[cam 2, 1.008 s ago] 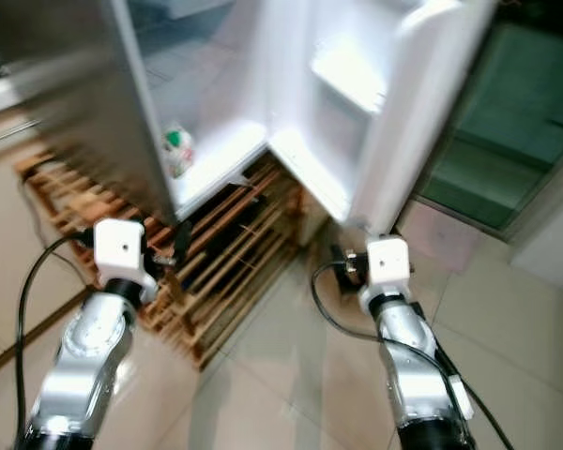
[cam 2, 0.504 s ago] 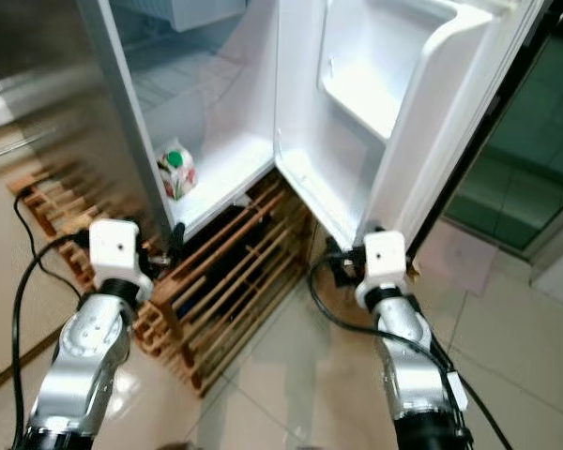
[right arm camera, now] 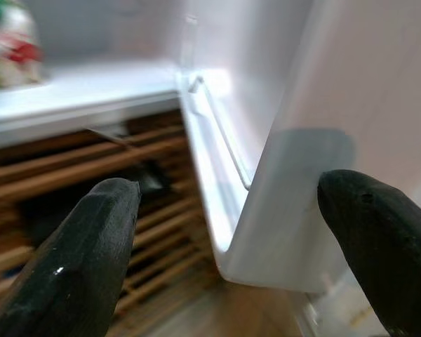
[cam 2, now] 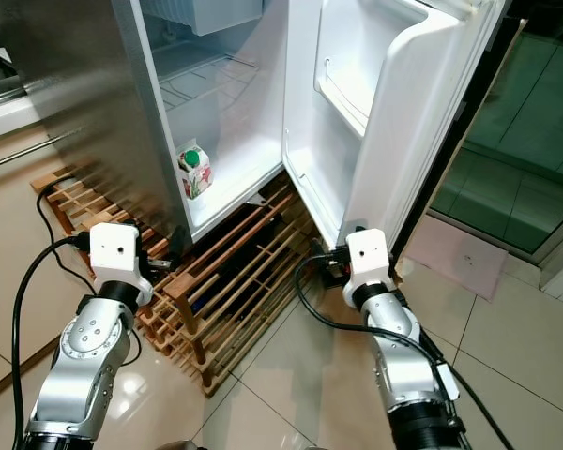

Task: Restocking fridge

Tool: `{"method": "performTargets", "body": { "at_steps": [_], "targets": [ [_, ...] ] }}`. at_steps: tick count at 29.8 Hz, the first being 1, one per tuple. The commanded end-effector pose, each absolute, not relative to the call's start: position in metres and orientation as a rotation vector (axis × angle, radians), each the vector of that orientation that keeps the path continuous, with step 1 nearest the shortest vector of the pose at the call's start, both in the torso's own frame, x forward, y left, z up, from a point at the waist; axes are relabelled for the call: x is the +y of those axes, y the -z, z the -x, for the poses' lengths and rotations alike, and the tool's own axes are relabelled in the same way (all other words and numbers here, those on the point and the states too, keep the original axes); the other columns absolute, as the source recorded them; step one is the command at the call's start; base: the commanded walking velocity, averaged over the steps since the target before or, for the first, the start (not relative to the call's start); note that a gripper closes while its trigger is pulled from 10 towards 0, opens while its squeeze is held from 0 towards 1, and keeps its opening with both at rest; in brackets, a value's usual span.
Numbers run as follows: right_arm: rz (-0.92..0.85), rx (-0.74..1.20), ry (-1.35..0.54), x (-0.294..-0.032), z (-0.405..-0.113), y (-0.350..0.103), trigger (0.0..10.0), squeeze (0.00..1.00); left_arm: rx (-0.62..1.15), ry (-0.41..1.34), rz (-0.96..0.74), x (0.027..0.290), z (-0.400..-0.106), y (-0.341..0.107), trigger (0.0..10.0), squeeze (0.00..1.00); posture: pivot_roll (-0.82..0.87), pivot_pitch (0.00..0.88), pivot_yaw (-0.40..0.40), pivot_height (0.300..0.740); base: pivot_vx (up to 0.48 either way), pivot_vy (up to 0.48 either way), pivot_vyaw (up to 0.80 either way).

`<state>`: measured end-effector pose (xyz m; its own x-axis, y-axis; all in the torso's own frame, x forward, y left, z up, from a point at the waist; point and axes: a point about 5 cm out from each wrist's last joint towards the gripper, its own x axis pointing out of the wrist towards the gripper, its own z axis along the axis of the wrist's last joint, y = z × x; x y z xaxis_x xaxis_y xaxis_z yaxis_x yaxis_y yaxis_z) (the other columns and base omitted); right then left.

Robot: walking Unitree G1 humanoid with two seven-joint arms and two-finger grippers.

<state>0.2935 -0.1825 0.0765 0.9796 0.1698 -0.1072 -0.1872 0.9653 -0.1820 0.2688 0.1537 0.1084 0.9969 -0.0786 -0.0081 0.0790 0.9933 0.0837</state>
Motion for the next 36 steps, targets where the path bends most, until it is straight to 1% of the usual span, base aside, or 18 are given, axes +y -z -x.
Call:
{"method": "performTargets", "body": {
  "at_steps": [1,4,5,8,10,13,17,19,22,23,24,25,27,28,29,32,34,36],
  "targets": [
    [0.229,0.087,-0.127,-0.198,-0.297,-0.08,10.0,0.0,0.005,0.086,-0.083,0.154,-0.267,-0.111,10.0,0.0,0.01,0.0,0.0,0.731,0.0,0.0,0.0],
    [0.243,0.095,-0.104,-0.207,-0.296,-0.079,10.0,0.0,0.007,0.087,-0.082,0.154,-0.267,-0.11,10.0,0.0,0.0,0.0,0.002,0.731,0.0,0.0,0.0],
    [0.271,0.11,-0.049,-0.224,-0.295,-0.078,10.0,0.0,0.01,0.092,-0.084,0.154,-0.267,-0.111,10.0,0.0,0.0,0.007,0.012,0.731,0.0,0.0,0.0],
    [0.297,0.124,0.033,-0.247,-0.292,-0.077,10.0,0.0,0.014,0.098,-0.087,0.155,-0.268,-0.111,10.0,0.0,0.0,0.011,0.022,0.731,0.0,0.0,0.0],
    [0.377,0.149,0.126,-0.273,-0.285,-0.076,10.0,0.0,0.014,0.105,-0.092,0.157,-0.27,-0.112,10.0,0.0,-0.01,0.012,0.029,0.731,0.0,0.0,0.0],
    [0.476,0.194,0.248,-0.301,-0.275,-0.074,10.0,0.0,0.008,0.108,-0.092,0.157,-0.272,-0.114,10.0,0.0,-0.01,0.015,0.029,0.731,0.0,0.0,0.0],
    [0.491,0.212,0.32,-0.318,-0.266,-0.074,10.0,0.0,0.004,0.11,-0.086,0.157,-0.271,-0.115,10.0,0.0,-0.02,0.015,0.028,0.731,0.0,0.0,0.0],
    [0.465,0.194,0.295,-0.313,-0.265,-0.074,10.0,0.0,0.003,0.112,-0.082,0.156,-0.271,-0.115,10.0,0.0,-0.02,0.015,0.026,0.731,0.0,0.0,0.0],
    [0.421,0.145,0.2,-0.287,-0.269,-0.073,10.0,0.0,0.002,0.118,-0.077,0.155,-0.271,-0.115,10.0,0.0,-0.02,0.012,0.024,0.731,0.0,0.0,0.0],
    [0.367,0.122,0.136,-0.271,-0.272,-0.073,10.0,0.0,0.001,0.118,-0.075,0.155,-0.271,-0.115,10.0,0.0,-0.01,0.01,0.02,0.731,0.0,0.0,0.0],
    [0.329,0.106,0.095,-0.26,-0.274,-0.073,10.0,0.0,0.0,0.118,-0.074,0.155,-0.271,-0.115,10.0,0.0,-0.01,0.01,0.02,0.731,0.0,0.0,0.0],
    [0.268,0.075,-0.003,-0.236,-0.277,-0.075,10.0,0.0,-0.001,0.118,-0.073,0.155,-0.271,-0.116,10.0,0.0,-0.01,0.009,0.02,0.731,0.0,0.0,0.0],
    [0.202,0.045,-0.117,-0.207,-0.28,-0.079,10.0,0.0,-0.002,0.118,-0.072,0.155,-0.27,-0.116,10.0,0.0,-0.01,0.007,0.02,0.731,0.0,0.0,0.0],
    [0.161,0.021,-0.184,-0.187,-0.286,-0.083,10.0,0.0,-0.003,0.117,-0.071,0.155,-0.27,-0.116,10.0,0.0,-0.01,0.004,0.02,0.731,0.0,0.0,0.0],
    [0.147,0.004,-0.204,-0.178,-0.292,-0.087,10.0,0.0,-0.005,0.114,-0.071,0.155,-0.271,-0.116,10.0,0.0,0.0,0.002,0.017,0.731,0.0,0.0,0.0],
    [0.144,-0.006,-0.211,-0.174,-0.297,-0.089,10.0,0.0,-0.006,0.111,-0.071,0.154,-0.271,-0.116,10.0,0.0,0.0,0.0,0.016,0.731,0.0,0.0,0.0],
    [0.147,-0.021,-0.22,-0.174,-0.311,-0.096,10.0,0.0,-0.014,0.103,-0.076,0.155,-0.271,-0.117,10.0,0.0,0.01,0.0,0.01,0.731,0.0,0.0,0.0],
    [0.149,-0.025,-0.212,-0.177,-0.316,-0.099,10.0,0.0,-0.014,0.097,-0.076,0.156,-0.271,-0.117,10.0,0.0,0.01,0.0,0.006,0.731,0.0,0.0,0.0]
  ]
}}
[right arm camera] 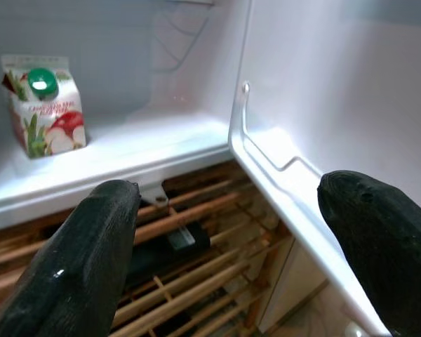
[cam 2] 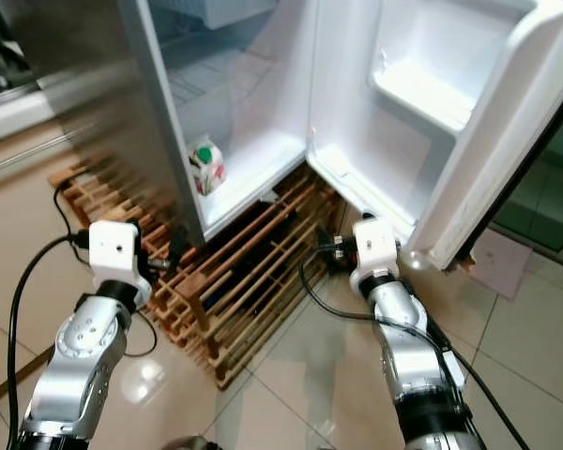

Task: Restocking fridge

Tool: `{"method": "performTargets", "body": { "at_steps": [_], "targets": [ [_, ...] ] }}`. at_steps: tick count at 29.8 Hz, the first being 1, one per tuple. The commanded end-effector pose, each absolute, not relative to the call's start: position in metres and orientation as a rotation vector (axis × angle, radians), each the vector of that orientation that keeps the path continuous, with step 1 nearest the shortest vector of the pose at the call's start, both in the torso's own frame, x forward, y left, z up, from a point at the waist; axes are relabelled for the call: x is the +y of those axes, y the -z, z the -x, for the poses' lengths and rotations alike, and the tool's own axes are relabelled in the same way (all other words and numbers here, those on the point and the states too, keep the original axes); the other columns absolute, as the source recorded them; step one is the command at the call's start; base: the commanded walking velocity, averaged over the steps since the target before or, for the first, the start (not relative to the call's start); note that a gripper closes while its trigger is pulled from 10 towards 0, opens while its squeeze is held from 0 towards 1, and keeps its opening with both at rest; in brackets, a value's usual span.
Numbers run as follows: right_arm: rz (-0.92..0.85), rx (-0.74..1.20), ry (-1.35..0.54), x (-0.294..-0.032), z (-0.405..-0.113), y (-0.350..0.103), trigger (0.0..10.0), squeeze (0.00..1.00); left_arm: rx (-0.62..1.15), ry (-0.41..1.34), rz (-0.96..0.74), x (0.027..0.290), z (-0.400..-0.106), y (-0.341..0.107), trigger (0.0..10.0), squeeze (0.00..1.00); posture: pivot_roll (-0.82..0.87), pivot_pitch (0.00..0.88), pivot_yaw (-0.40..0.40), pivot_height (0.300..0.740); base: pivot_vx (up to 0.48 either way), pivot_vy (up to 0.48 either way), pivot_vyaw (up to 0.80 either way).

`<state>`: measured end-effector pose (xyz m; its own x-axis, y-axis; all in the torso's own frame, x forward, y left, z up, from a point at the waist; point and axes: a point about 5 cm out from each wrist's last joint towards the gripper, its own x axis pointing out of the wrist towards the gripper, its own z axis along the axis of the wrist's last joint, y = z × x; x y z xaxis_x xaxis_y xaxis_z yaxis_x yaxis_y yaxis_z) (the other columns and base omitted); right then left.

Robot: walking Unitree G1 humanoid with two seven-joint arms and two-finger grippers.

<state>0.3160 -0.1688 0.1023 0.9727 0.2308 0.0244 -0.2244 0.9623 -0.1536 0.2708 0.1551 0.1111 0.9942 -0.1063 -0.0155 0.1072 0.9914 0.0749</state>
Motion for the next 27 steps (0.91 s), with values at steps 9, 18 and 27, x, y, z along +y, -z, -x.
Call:
{"method": "performTargets", "body": {
  "at_steps": [9,18,27],
  "targets": [
    [0.203,-0.007,-0.131,-0.207,-0.334,-0.109,10.0,0.0,-0.009,0.079,-0.069,0.156,-0.27,-0.114,10.0,0.0,0.02,0.0,-0.005,0.731,0.0,0.0,0.0],
    [0.209,0.049,-0.03,-0.24,-0.327,-0.098,10.0,0.0,-0.006,0.08,-0.075,0.159,-0.268,-0.115,10.0,0.0,0.01,0.013,0.007,0.731,0.0,0.0,0.0],
    [0.294,0.104,0.097,-0.292,-0.315,-0.098,10.0,0.0,-0.001,0.091,-0.078,0.158,-0.269,-0.115,10.0,0.0,0.0,0.031,0.019,0.731,0.0,0.0,0.0]
  ]
}}
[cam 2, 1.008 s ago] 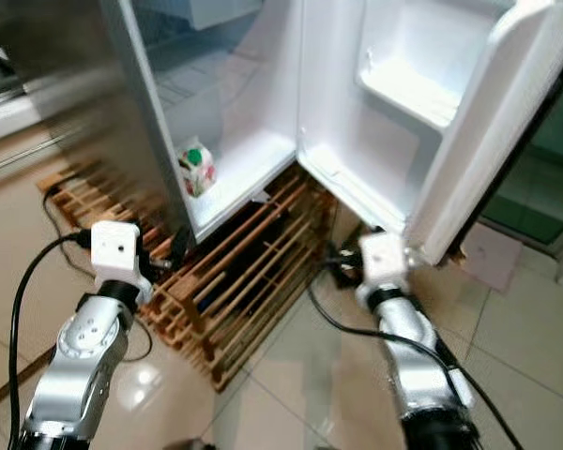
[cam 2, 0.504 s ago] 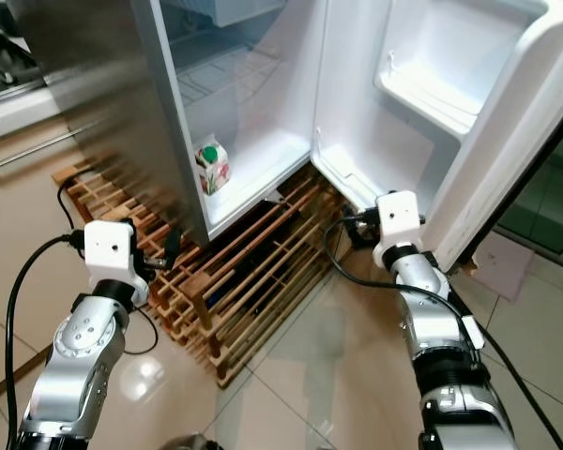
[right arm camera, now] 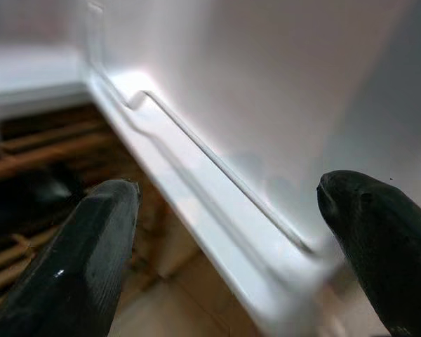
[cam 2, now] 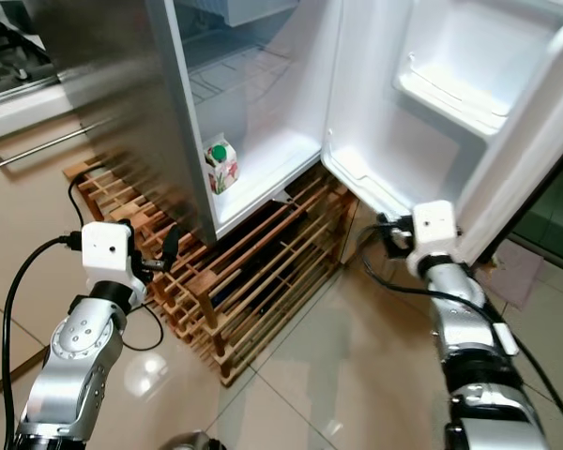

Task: Restocking fridge

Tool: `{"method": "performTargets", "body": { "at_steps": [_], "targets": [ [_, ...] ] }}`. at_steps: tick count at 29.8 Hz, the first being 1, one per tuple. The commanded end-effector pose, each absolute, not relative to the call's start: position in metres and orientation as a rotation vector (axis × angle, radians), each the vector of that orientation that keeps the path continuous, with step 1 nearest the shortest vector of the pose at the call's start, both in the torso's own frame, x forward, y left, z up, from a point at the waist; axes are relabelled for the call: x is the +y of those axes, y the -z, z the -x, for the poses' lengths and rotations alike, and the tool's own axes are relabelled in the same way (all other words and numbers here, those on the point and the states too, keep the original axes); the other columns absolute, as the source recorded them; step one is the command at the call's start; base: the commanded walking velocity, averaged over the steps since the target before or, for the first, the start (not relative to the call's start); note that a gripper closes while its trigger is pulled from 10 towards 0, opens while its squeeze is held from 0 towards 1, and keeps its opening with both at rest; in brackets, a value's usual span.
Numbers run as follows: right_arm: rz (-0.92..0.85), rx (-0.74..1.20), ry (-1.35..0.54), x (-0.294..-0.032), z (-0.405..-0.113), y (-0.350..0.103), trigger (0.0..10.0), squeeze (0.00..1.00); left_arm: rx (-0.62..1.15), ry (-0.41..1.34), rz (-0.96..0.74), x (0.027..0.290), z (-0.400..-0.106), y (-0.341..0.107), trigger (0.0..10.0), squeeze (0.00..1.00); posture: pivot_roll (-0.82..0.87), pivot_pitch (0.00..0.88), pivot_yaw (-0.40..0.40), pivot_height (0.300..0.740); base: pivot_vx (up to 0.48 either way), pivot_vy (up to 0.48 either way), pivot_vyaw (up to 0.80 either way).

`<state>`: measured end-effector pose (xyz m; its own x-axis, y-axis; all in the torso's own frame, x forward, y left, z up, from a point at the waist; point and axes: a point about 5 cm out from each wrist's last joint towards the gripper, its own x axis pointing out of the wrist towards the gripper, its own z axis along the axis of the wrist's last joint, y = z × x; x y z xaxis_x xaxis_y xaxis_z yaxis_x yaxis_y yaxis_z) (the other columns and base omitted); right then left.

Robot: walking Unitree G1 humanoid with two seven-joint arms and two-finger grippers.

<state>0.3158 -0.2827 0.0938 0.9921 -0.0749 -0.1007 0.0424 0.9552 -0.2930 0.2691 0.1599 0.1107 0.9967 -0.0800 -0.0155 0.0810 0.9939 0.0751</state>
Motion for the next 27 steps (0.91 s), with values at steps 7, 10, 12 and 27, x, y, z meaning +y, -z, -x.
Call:
{"method": "performTargets", "body": {
  "at_steps": [7,10,12,27],
  "targets": [
    [0.373,0.117,0.3,-0.345,-0.308,-0.121,10.0,0.0,-0.005,0.089,-0.08,0.16,-0.271,-0.117,10.0,0.0,-0.01,0.033,0.013,0.731,0.0,0.0,0.0],
    [0.344,0.047,0.308,-0.34,-0.315,-0.133,10.0,0.0,-0.008,0.083,-0.079,0.16,-0.273,-0.117,10.0,0.0,-0.01,0.026,0.011,0.731,0.0,0.0,0.0],
    [0.32,0.0,0.248,-0.324,-0.322,-0.136,10.0,0.0,-0.009,0.081,-0.078,0.16,-0.274,-0.118,10.0,0.0,-0.01,0.02,0.008,0.731,0.0,0.0,0.0],
    [0.044,0.006,-0.074,-0.195,-0.316,-0.089,10.0,0.0,-0.021,0.06,-0.086,0.162,-0.291,-0.121,10.0,0.0,0.0,0.0,0.0,0.731,0.0,0.0,0.28]
  ]
}}
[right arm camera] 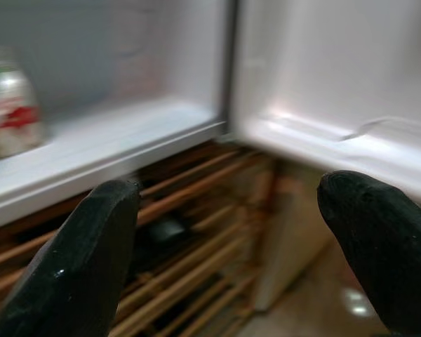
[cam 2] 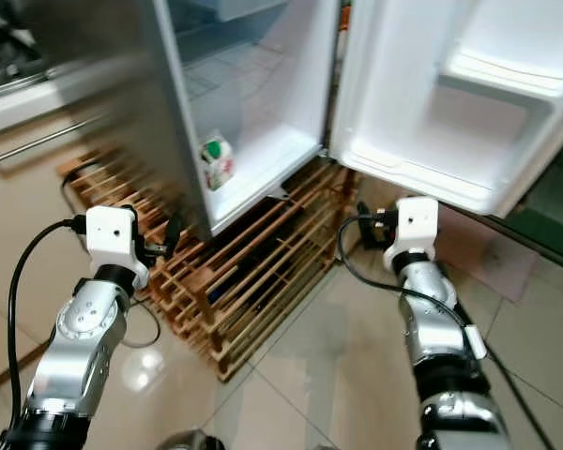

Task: Restocking fridge

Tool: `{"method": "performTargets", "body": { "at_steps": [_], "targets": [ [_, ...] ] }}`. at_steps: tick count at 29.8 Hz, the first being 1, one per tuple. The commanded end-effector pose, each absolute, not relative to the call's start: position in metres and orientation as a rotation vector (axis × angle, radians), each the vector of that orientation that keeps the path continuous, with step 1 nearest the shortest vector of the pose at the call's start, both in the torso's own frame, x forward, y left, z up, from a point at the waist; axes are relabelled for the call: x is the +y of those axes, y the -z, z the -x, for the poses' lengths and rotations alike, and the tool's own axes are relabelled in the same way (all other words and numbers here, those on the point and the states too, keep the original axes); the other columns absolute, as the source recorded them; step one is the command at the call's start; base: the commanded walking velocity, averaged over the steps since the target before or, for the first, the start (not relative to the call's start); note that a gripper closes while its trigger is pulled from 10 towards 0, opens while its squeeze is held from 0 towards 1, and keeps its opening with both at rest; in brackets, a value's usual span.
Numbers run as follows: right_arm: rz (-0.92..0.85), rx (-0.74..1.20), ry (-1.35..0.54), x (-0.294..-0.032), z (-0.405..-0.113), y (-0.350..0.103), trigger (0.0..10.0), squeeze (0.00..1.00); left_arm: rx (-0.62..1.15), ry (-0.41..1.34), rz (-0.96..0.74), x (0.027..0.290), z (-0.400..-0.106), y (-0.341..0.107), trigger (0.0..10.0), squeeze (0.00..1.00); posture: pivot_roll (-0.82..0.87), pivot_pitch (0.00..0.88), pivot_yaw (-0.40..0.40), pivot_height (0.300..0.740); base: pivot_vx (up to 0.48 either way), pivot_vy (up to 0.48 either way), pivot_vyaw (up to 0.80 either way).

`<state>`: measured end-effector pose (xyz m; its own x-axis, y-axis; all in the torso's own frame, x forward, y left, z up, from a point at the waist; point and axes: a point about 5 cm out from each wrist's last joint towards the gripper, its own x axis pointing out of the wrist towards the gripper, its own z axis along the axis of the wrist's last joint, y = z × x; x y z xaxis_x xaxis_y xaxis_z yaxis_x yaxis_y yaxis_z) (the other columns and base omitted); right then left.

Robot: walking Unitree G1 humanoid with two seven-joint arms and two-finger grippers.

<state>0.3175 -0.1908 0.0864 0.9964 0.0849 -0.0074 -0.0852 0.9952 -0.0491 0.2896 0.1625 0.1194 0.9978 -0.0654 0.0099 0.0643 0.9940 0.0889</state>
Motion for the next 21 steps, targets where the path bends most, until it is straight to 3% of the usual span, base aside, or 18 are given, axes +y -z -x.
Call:
{"method": "performTargets", "body": {
  "at_steps": [1,13,21],
  "targets": [
    [0.04,0.011,-0.079,-0.193,-0.315,-0.087,10.0,0.0,-0.022,0.06,-0.085,0.161,-0.292,-0.121,10.0,0.0,0.0,0.0,-0.002,0.731,0.0,0.0,0.74],
    [0.007,0.071,-0.094,-0.182,-0.307,-0.078,10.0,0.0,-0.021,0.072,-0.067,0.154,-0.29,-0.118,10.0,0.0,0.01,0.0,-0.007,0.731,0.0,0.473,0.74],
    [0.016,0.106,-0.097,-0.18,-0.294,-0.067,10.0,0.0,0.016,-0.008,-0.114,0.172,-0.291,-0.109,10.0,0.0,0.0,0.0,-0.001,0.731,0.0,0.48,0.73]
  ]
}}
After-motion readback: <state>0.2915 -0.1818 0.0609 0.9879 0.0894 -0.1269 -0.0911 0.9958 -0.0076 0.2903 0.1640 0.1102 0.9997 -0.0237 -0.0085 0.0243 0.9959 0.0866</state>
